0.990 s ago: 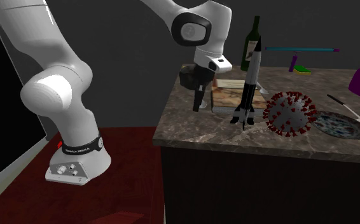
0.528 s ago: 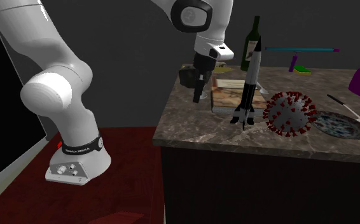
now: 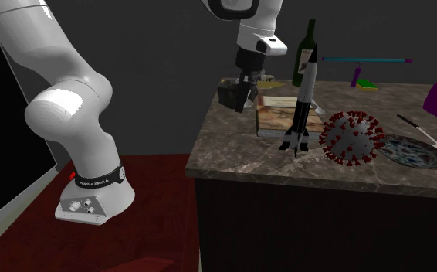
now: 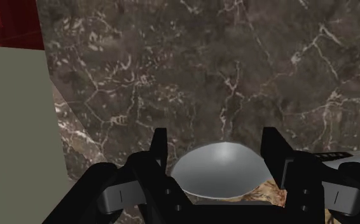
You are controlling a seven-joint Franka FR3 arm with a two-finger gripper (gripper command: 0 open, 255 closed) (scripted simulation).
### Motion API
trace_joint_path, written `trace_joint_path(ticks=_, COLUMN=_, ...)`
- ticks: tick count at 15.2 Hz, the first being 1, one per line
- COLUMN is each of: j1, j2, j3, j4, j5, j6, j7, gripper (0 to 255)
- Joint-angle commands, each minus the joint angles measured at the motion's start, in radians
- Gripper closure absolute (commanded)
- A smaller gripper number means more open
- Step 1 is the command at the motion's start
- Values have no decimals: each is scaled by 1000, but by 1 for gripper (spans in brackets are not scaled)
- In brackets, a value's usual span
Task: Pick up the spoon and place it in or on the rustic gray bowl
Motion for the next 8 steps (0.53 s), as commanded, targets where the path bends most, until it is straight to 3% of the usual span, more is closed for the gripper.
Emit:
trace_joint_path(ticks=1, j1=1, j2=-10, j3=0, j4=19, j5=0, j6=-30, j7=3, gripper=255)
trace_joint_path(ticks=8, j1=-1, j2=-33, j3=-5, j4=93, j5=-3, j6=-126, j7=10, gripper=255)
